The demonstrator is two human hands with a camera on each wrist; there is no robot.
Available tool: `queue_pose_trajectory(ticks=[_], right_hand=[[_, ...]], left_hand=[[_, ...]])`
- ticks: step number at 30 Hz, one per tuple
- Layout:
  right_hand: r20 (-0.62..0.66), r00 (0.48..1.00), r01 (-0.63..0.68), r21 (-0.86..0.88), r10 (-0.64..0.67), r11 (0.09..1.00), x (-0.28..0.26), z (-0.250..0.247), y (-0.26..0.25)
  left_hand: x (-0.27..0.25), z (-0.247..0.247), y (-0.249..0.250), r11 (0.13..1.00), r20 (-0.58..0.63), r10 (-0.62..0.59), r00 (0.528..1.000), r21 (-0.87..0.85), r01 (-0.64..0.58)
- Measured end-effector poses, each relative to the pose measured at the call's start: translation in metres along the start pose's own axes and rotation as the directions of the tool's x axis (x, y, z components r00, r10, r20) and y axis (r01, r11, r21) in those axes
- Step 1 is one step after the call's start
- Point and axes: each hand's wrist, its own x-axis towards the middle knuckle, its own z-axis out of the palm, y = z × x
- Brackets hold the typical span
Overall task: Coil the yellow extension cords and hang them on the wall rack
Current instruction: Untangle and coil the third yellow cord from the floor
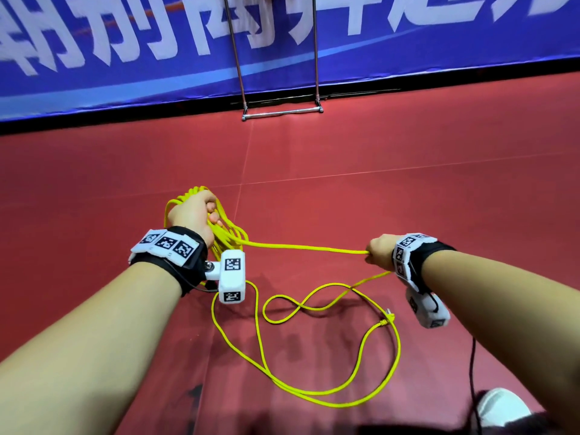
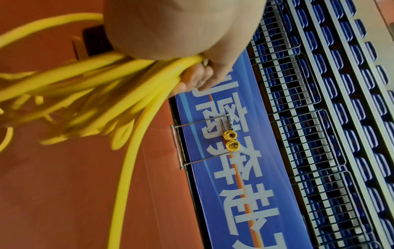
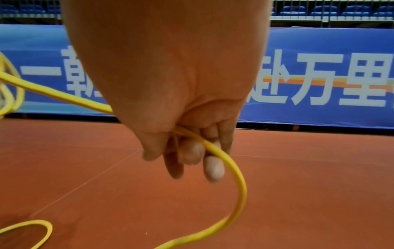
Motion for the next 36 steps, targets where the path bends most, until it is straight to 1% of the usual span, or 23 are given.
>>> queue_pose_trajectory(ticks=[2,4,8,9,10,12,14,16,18,20,21,22,23,24,26,27,28,29,31,32,34,36], right_hand=[[-0.006,1.000,0.011,-0.008,-0.011,1.000,-0.003,-0.004,-0.003],[-0.020,1.000,0.010,-0.018,-0.010,1.000,-0.004,-0.009,-0.008],[0.049,0.999,0.012,0.054,-0.014,0.998,-0.001,-0.015,-0.030],[0.042,0.999,0.020,0.066,-0.023,0.998,0.001,-0.016,-0.034],[0.008,0.999,0.031,0.069,-0.032,0.997,0.002,-0.017,-0.038],[-0.098,0.994,0.055,0.072,-0.048,0.996,0.002,-0.022,-0.041],[-0.198,0.980,0.055,0.115,-0.031,0.992,-0.001,-0.030,-0.044],[-0.271,0.962,0.033,0.213,0.026,0.976,-0.004,-0.040,-0.048],[-0.315,0.942,0.016,0.380,0.113,0.925,-0.006,-0.050,-0.053],[-0.307,0.938,0.034,0.544,0.161,0.838,-0.007,-0.059,-0.060],[-0.286,0.943,0.051,0.632,0.172,0.773,-0.008,-0.062,-0.064],[-0.263,0.950,0.081,0.728,0.169,0.681,-0.008,-0.064,-0.068],[-0.226,0.962,0.106,0.826,0.153,0.553,-0.008,-0.065,-0.073],[-0.187,0.975,0.124,0.907,0.122,0.402,-0.008,-0.067,-0.077],[-0.125,0.990,0.118,0.988,0.063,0.101,-0.011,-0.071,-0.084],[-0.102,0.994,0.103,0.995,0.030,-0.019,-0.013,-0.074,-0.085],[-0.082,0.996,0.079,0.992,-0.020,-0.098,-0.014,-0.076,-0.086],[-0.059,0.995,0.048,0.991,-0.082,-0.126,-0.015,-0.078,-0.086],[-0.014,0.979,-0.004,0.996,-0.203,-0.088,-0.018,-0.078,-0.084],[0.006,0.971,-0.023,0.997,-0.241,-0.070,-0.019,-0.078,-0.084],[0.027,0.966,-0.052,0.995,-0.258,-0.091,-0.018,-0.078,-0.086],[0.035,0.968,-0.077,0.984,-0.248,-0.160,-0.013,-0.080,-0.092]], left_hand=[[0.003,-0.005,-0.003,0.996,0.072,-0.043,0.996,0.084,0.037],[0.003,-0.009,-0.004,0.985,0.111,-0.066,0.992,0.163,0.048],[-0.008,-0.004,-0.009,0.963,0.146,-0.046,0.988,0.270,0.005],[-0.012,-0.001,-0.011,0.953,0.153,-0.032,0.988,0.304,-0.016],[-0.014,0.002,-0.011,0.941,0.161,-0.016,0.987,0.337,-0.040],[-0.017,0.006,-0.013,0.923,0.196,-0.001,0.981,0.378,-0.074],[-0.020,0.010,-0.013,0.920,0.231,-0.019,0.973,0.386,-0.074],[-0.022,0.013,-0.013,0.924,0.258,-0.058,0.964,0.380,-0.046],[-0.026,0.018,-0.015,0.927,0.284,-0.109,0.953,0.375,-0.006],[-0.031,0.024,-0.018,0.925,0.305,-0.159,0.939,0.378,0.033],[-0.034,0.027,-0.020,0.923,0.316,-0.178,0.932,0.381,0.047],[-0.037,0.031,-0.023,0.922,0.329,-0.196,0.924,0.383,0.059],[-0.040,0.034,-0.025,0.920,0.343,-0.213,0.915,0.387,0.069],[-0.043,0.037,-0.028,0.916,0.355,-0.230,0.906,0.394,0.078],[-0.047,0.042,-0.032,0.906,0.373,-0.259,0.891,0.413,0.091],[-0.047,0.044,-0.033,0.904,0.380,-0.271,0.885,0.415,0.098],[-0.048,0.045,-0.034,0.903,0.384,-0.281,0.880,0.416,0.107],[-0.048,0.047,-0.034,0.903,0.383,-0.289,0.877,0.414,0.117],[-0.047,0.048,-0.034,0.899,0.369,-0.297,0.880,0.419,0.128],[-0.046,0.049,-0.035,0.894,0.357,-0.301,0.885,0.428,0.131],[-0.045,0.049,-0.035,0.886,0.332,-0.309,0.891,0.442,0.142],[-0.045,0.049,-0.037,0.876,0.337,-0.333,0.881,0.456,0.156]])
